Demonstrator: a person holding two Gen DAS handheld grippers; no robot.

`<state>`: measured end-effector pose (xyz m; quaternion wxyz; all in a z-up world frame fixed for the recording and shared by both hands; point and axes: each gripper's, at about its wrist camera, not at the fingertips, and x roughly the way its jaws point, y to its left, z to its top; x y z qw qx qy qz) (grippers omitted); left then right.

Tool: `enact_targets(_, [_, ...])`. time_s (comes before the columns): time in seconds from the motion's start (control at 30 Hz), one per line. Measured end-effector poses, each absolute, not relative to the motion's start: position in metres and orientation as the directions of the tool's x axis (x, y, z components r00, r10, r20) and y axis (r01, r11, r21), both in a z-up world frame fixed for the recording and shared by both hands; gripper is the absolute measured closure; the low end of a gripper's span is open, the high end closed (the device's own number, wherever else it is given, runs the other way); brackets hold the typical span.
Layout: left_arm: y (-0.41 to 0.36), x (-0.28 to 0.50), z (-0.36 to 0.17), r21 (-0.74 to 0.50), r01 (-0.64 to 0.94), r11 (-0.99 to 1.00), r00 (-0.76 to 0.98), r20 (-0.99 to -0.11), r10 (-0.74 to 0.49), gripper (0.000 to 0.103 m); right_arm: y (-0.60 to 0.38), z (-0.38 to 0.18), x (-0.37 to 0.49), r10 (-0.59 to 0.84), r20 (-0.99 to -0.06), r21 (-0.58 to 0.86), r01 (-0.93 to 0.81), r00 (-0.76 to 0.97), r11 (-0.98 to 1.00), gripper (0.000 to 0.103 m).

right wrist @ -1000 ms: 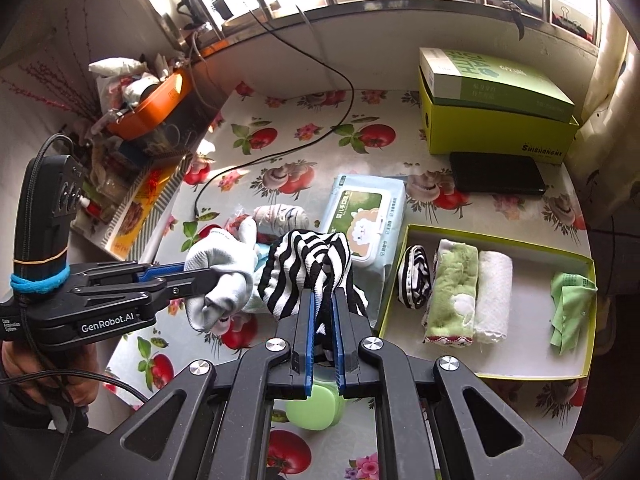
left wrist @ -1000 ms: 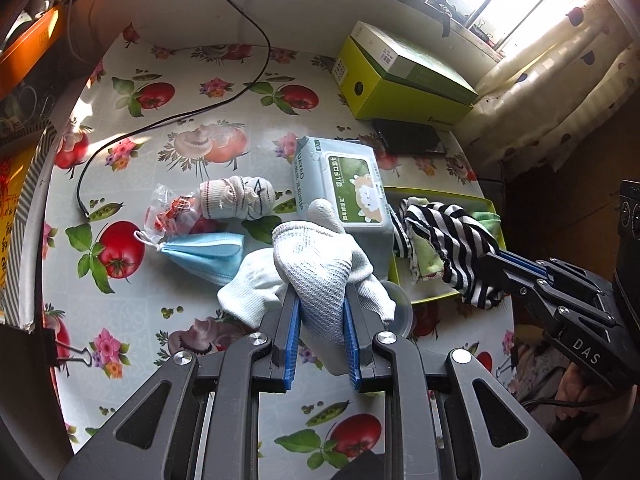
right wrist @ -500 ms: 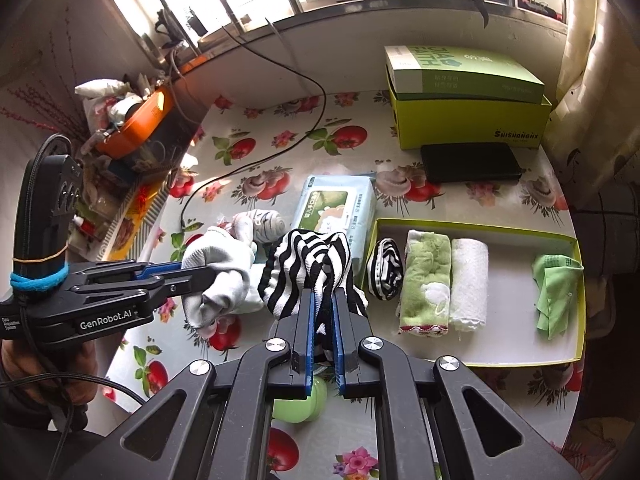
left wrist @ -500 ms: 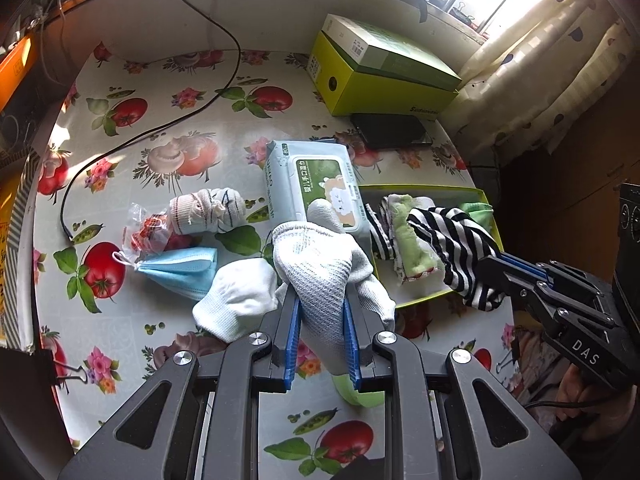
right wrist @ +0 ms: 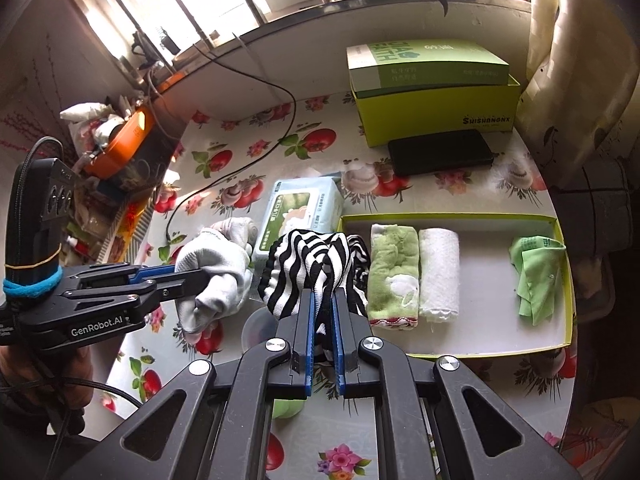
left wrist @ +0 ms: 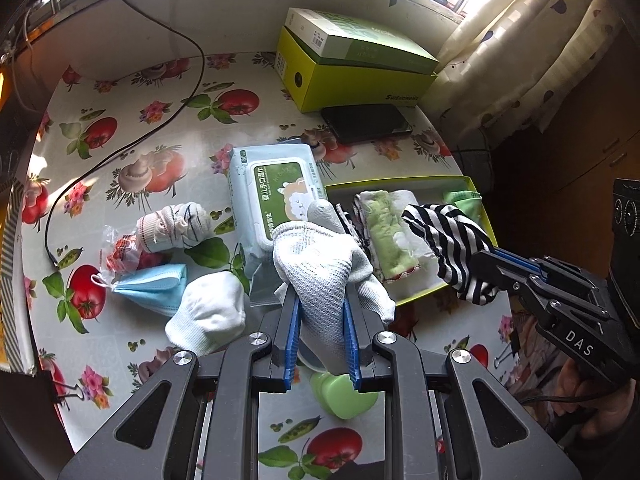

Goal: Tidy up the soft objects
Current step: 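Carry the white mesh sock and striped sock over the tray, then open the right tool to drop the striped sock while the left tool releases the white sock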

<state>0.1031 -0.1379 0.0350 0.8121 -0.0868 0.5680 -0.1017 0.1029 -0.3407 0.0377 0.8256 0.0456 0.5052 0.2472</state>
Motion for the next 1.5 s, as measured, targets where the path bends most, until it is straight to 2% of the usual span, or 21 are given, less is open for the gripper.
enact_targets(0.83, [-0.215, 0.142, 0.027, -0.242, 0.208, 0.948, 0.273, -0.916, -0.294, 0.083, -0.438, -0.005, 0.125, 0.367, -0.838, 0.339, -0.142, 0.404, 0.93, 0.095])
enact_targets(1.5, [-0.235, 0.16, 0.017, -0.251, 0.232, 0.94, 0.244, -0.92, -0.306, 0.083, -0.491, -0.066, 0.172, 0.223, -0.911, 0.228, -0.025, 0.347, 0.973, 0.095])
